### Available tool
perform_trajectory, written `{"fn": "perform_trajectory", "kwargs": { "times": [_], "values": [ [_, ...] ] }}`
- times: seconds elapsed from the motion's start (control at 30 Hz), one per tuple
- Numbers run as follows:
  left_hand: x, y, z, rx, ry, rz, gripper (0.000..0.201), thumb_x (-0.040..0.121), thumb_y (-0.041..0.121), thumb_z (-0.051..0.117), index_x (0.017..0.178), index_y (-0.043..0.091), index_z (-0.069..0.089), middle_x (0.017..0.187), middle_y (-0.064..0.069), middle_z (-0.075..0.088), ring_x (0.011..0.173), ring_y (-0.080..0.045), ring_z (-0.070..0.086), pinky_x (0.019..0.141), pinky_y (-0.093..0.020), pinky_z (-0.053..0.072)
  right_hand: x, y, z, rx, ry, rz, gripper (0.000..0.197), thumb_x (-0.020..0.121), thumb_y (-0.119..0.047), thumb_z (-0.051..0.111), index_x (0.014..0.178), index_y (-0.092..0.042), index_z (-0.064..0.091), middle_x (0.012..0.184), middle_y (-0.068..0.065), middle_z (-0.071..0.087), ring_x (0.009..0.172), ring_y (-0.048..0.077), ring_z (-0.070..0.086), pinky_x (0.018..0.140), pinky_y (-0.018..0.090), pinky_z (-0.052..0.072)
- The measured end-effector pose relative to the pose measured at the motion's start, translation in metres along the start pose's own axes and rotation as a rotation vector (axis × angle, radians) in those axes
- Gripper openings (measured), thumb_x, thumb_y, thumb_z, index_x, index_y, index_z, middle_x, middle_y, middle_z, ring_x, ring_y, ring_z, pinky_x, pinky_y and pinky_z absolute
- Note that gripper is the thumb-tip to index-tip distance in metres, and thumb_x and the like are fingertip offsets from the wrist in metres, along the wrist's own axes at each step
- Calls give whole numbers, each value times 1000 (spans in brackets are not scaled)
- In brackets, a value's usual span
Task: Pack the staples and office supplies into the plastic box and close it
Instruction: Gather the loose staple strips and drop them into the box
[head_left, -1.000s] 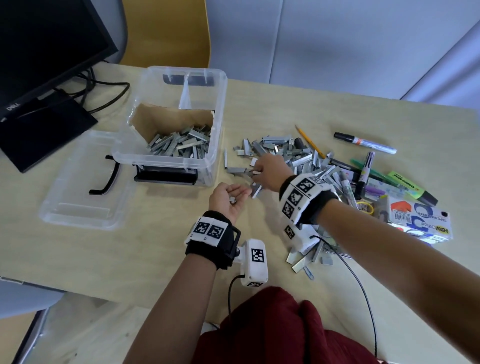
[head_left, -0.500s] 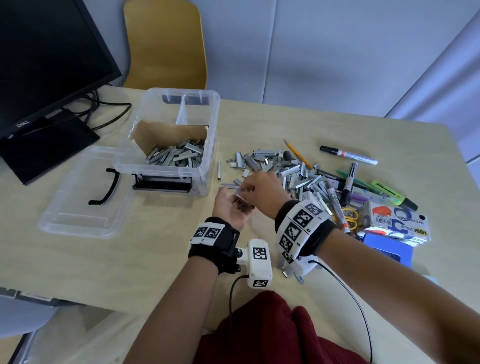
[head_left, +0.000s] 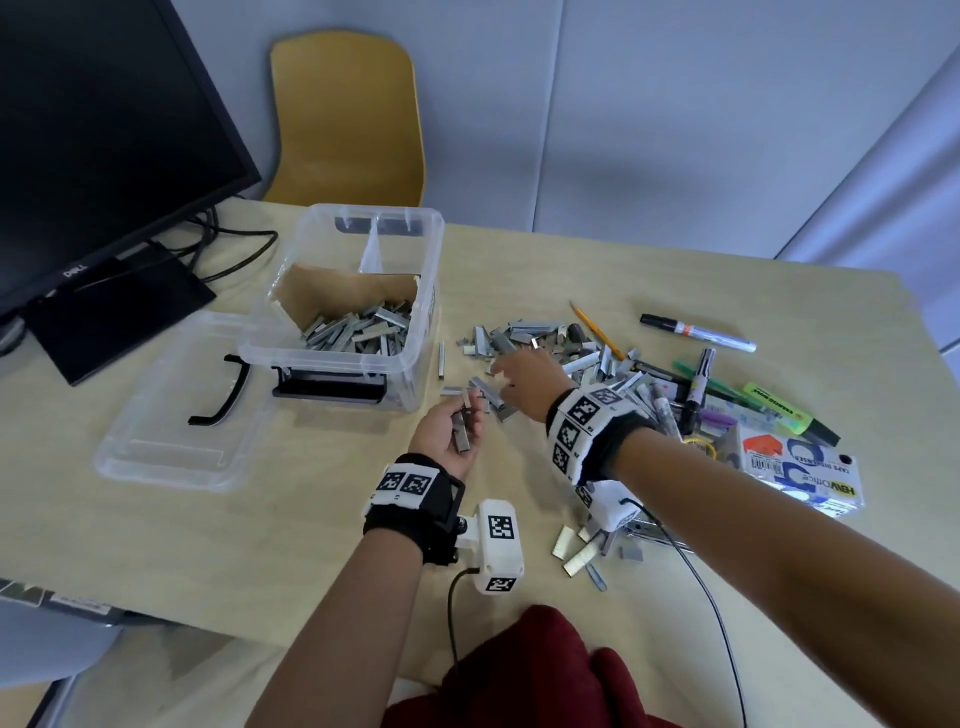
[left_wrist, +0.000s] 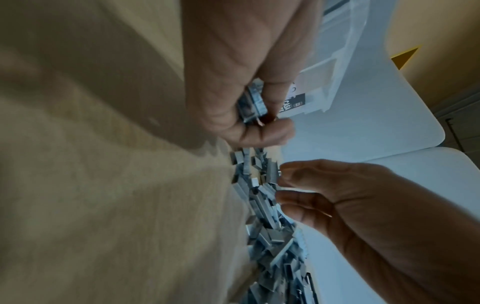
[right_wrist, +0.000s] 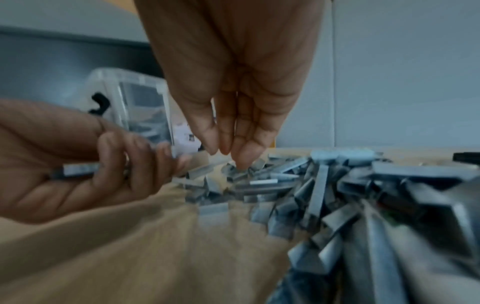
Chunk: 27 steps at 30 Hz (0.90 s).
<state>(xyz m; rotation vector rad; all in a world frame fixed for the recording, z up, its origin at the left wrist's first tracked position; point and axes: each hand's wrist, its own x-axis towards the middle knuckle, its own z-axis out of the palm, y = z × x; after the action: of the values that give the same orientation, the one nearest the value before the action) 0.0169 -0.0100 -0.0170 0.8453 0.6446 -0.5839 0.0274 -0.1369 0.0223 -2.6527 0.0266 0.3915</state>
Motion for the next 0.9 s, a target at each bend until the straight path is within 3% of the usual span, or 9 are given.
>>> {"fn": "perform_trajectory", "kwargs": {
  "times": [0.07, 0.17, 0.37, 0.5, 0.63, 0.73, 0.8, 0.9],
  "values": [
    [3, -2, -5, 2, 8, 53, 20, 98, 10, 40, 86, 10, 57, 51, 0, 58, 37, -6, 52, 38, -11, 41, 5, -6, 7, -27, -58, -79, 35, 88, -4, 49, 121, -11, 59, 128, 8, 55, 119, 24, 51, 97, 29, 40],
    [5, -2, -9, -32, 19, 84, 21, 98, 8, 38, 84, 9, 54, 49, -1, 56, 37, -8, 51, 39, -13, 42, 12, -8, 18, -104, -99, -133, 26, 86, -4, 48, 106, -5, 64, 112, 14, 57, 108, 28, 55, 86, 29, 42],
    [8, 0, -5, -94, 94, 78, 28, 95, 14, 37, 69, 7, 47, 42, -1, 54, 34, -8, 52, 36, -12, 42, 12, 0, 20, -153, -103, -118, 27, 85, -9, 57, 111, -5, 61, 114, 13, 59, 109, 26, 53, 88, 32, 44],
    [12, -2, -4, -116, 130, 78, 29, 94, 14, 38, 67, 9, 44, 52, -2, 52, 36, -9, 54, 37, -12, 42, 5, 6, 2, 102, 26, -57, 32, 81, -8, 64, 113, -5, 62, 107, 12, 61, 96, 24, 55, 83, 26, 43],
    [12, -2, 5, -209, 27, 67, 35, 99, 20, 34, 69, 6, 45, 45, -6, 56, 44, -17, 57, 47, -23, 47, 0, -3, -12, 174, 54, -126, 25, 79, -10, 67, 103, -5, 65, 87, 3, 51, 84, 18, 51, 74, 20, 39],
    [8, -2, 12, -235, -132, 38, 38, 99, 20, 34, 76, 1, 58, 58, -13, 65, 62, -23, 59, 58, -30, 52, -6, -11, -12, 126, -4, -187, 24, 80, -21, 69, 98, -5, 67, 89, 1, 54, 83, 16, 52, 75, 22, 38],
    [7, -4, 13, -284, -209, 5, 36, 97, 16, 34, 80, -1, 61, 70, -17, 67, 64, -27, 65, 50, -30, 57, -9, -15, -12, 81, -15, -221, 24, 82, -22, 68, 98, -5, 68, 90, 1, 56, 77, 11, 50, 76, 21, 37],
    [16, -2, 7, -338, -203, -39, 40, 99, 27, 35, 82, -2, 55, 75, -15, 60, 66, -23, 61, 46, -30, 55, -12, -14, -20, 120, 52, -200, 17, 83, -15, 65, 96, -5, 69, 84, -2, 56, 73, 14, 53, 76, 29, 49]
  ]
}}
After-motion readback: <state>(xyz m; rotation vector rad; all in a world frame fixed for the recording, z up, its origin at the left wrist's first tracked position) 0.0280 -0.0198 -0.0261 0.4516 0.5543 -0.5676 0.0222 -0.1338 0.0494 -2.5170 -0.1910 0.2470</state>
